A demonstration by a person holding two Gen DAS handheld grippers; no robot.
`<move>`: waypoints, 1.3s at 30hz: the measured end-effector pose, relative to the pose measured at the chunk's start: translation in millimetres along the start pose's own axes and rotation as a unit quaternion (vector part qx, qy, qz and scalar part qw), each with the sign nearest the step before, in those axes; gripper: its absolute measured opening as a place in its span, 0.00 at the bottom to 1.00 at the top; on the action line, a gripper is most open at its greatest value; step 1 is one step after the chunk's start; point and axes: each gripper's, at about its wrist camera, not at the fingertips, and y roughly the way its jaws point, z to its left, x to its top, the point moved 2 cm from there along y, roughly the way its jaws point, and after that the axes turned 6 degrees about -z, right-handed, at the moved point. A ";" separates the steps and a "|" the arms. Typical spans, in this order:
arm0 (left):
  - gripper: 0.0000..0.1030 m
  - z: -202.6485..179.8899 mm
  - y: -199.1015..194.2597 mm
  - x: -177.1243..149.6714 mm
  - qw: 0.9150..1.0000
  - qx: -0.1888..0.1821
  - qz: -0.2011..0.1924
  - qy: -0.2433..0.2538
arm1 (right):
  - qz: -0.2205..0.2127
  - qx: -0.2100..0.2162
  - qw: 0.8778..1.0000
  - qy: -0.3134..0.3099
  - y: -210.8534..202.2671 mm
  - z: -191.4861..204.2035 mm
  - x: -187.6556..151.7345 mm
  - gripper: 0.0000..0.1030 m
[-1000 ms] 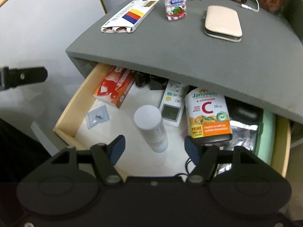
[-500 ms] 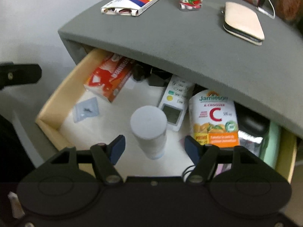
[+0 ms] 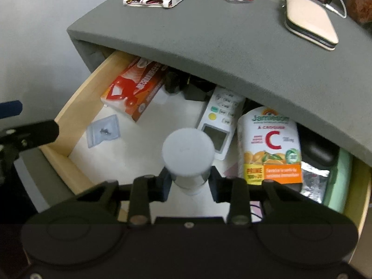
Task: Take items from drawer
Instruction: 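Lift the white spray can out and stand it on the nightstand top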
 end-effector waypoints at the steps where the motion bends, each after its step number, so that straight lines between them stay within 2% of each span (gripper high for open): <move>1: 1.00 -1.3 0.9 0.5 1.000 -0.001 -0.001 0.000 | -0.005 0.000 1.000 -0.002 -3.5 0.2 1.3 0.32; 2: 1.00 -3.4 1.0 0.2 1.000 0.002 -0.004 0.006 | -0.013 0.003 1.000 -0.003 -9.2 0.2 3.5 0.32; 6: 1.00 -14.0 3.9 -4.0 0.999 0.010 -0.002 0.037 | -0.124 0.055 0.991 -0.011 -75.8 -1.5 24.5 0.32; 8: 1.00 -20.1 5.2 -7.1 0.998 0.011 -0.001 0.056 | -0.153 0.054 0.987 -0.011 -92.6 -7.0 28.0 0.32; 11: 1.00 -23.4 6.1 -9.9 0.998 0.013 0.001 0.069 | -0.207 0.011 0.978 0.005 -125.7 -35.6 35.7 0.32; 14: 1.00 -24.0 6.1 -11.6 0.997 0.014 0.001 0.073 | -0.225 -0.055 0.972 0.037 -140.9 -75.8 42.9 0.32; 15: 1.00 -23.8 5.8 -11.9 0.997 0.014 0.000 0.072 | -0.224 -0.093 0.969 0.052 -144.0 -97.0 45.1 0.32; 18: 1.00 -24.4 5.2 -12.5 0.997 0.015 0.000 0.073 | -0.209 -0.134 0.966 0.068 -143.9 -122.6 46.3 0.32; 25: 1.00 -29.2 4.3 -13.8 0.997 0.015 -0.004 0.081 | -0.155 -0.144 0.975 0.075 -111.4 -131.8 44.8 0.32; 31: 1.00 -25.9 0.4 -12.4 0.997 0.014 -0.010 0.076 | -0.137 -0.148 0.976 0.076 -94.2 -127.6 41.3 0.32; 33: 1.00 -22.4 -0.6 -11.0 0.997 0.016 -0.013 0.068 | -0.129 -0.153 0.977 0.073 -88.1 -126.7 38.2 0.33; 35: 1.00 -16.9 -0.8 -9.1 0.998 0.019 -0.013 0.053 | -0.127 -0.162 0.976 0.066 -87.1 -124.9 38.1 0.48; 36: 1.00 -14.6 -0.8 -8.3 0.999 0.020 -0.013 0.046 | -0.131 -0.181 0.974 0.050 -87.4 -120.5 36.0 0.50; 39: 1.00 -10.6 -1.8 -6.2 0.999 0.020 -0.015 0.034 | -0.126 -0.193 0.973 0.032 -85.9 -116.0 32.2 0.52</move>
